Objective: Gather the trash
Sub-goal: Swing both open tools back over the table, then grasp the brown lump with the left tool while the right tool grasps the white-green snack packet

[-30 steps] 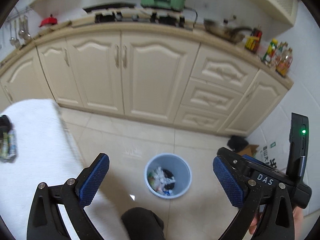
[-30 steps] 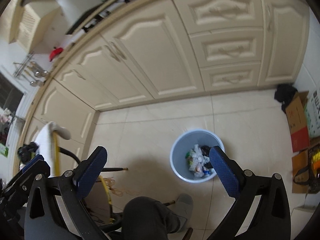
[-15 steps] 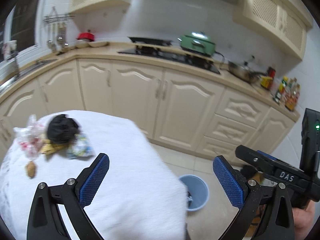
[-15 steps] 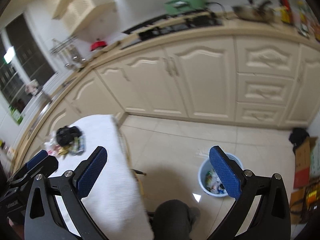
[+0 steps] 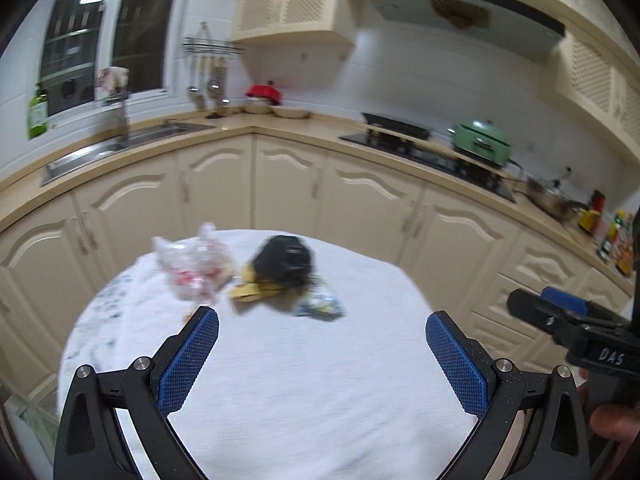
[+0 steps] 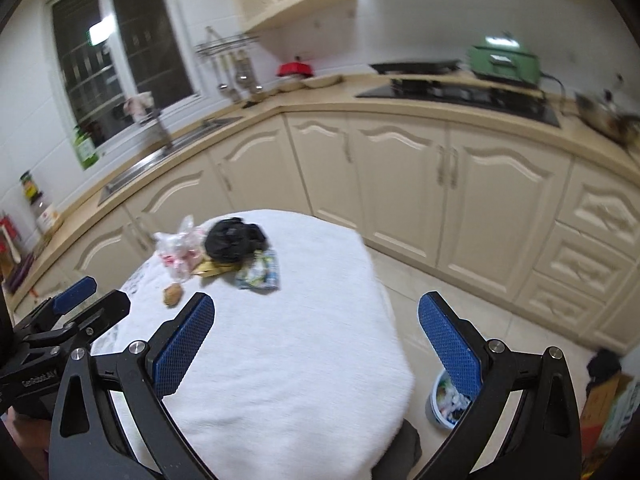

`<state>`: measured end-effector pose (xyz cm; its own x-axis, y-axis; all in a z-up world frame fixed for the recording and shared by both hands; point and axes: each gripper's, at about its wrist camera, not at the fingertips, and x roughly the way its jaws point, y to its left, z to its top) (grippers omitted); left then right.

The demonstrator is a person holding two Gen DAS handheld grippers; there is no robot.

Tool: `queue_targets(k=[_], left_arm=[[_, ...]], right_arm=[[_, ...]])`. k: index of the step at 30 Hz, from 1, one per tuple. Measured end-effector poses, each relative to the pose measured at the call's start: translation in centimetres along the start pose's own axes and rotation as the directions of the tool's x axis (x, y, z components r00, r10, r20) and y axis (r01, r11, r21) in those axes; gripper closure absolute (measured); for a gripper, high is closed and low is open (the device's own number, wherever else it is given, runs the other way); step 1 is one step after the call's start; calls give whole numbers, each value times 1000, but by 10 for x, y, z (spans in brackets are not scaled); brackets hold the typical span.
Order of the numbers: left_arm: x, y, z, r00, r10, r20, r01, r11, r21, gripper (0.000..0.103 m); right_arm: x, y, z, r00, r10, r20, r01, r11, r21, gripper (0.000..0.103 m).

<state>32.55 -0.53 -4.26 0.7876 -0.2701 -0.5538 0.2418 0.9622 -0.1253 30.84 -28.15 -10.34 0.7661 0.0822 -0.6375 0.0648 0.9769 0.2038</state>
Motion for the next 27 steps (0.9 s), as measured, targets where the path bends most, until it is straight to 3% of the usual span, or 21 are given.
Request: queue_targets(k=[6,15,27], left_arm=[[-27,35,-20,996,88,-6,-88,995,-49,1],[-13,54,-27,986,139,-95,-147,985,-88,1],[88,84,11,961,149,-232,-180,976,-119,1]], right_arm=[[15,47,5,999,44,-11,-45,995,-88,0],[71,89,0,990,77,-117,-96,981,-168,0],[175,89,-4,961,72,-266,-111,984,-137,0]])
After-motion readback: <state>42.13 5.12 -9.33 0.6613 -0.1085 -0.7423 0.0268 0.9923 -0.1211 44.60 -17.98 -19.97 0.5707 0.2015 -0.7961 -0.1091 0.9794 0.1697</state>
